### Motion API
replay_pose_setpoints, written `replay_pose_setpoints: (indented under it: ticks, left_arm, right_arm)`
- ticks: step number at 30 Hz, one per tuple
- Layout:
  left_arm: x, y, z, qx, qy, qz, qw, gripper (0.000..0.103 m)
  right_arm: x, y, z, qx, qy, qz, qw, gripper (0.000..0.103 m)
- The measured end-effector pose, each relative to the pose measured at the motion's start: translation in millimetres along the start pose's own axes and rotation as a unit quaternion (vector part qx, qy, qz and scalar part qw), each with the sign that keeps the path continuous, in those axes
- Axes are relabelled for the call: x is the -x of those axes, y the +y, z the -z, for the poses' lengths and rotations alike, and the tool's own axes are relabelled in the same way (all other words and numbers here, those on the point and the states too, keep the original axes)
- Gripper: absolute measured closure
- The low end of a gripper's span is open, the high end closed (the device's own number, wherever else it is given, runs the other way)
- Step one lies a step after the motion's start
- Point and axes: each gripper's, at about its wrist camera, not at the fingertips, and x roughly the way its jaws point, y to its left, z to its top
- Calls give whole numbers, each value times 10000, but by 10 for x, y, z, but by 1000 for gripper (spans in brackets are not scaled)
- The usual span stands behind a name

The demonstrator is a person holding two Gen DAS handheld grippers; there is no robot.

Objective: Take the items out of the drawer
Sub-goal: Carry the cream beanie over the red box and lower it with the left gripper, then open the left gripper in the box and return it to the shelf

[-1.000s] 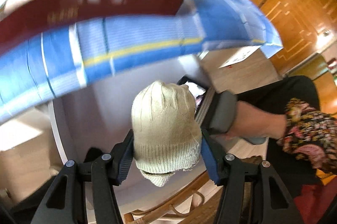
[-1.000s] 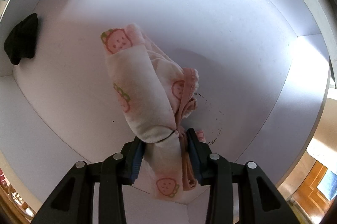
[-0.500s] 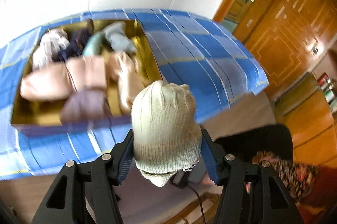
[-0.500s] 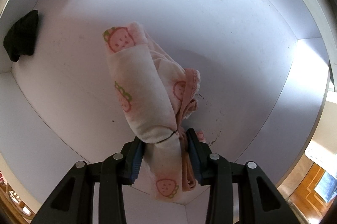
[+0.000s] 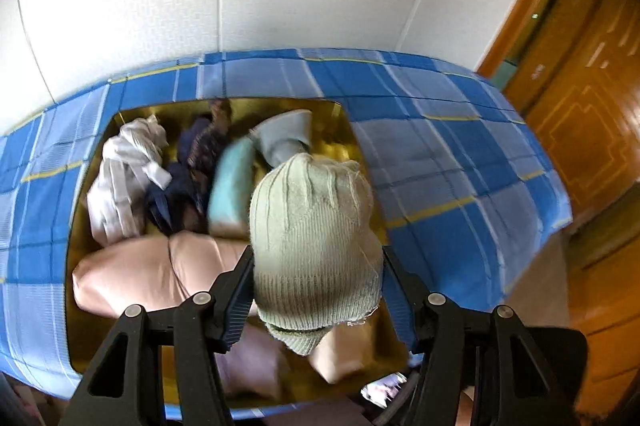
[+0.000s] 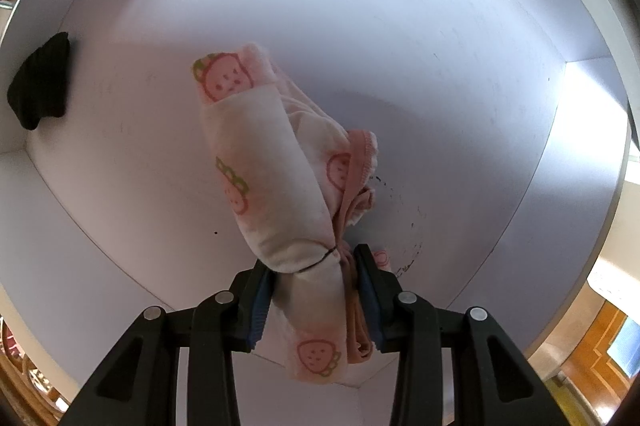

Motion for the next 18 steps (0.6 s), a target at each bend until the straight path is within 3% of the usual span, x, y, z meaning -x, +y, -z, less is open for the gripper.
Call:
replay_pose_setpoints:
  ticks: [9, 18]
  left_arm:
    - [-506, 165, -342, -99, 305, -585, 9978, 43]
    - [-834, 199, -372, -136, 551, -683, 9960, 38]
  right_arm:
    - [-39, -123, -40, -98, 8, -141, 9999, 64]
    - [-24, -193, -27, -212, 36, -234, 9995, 64]
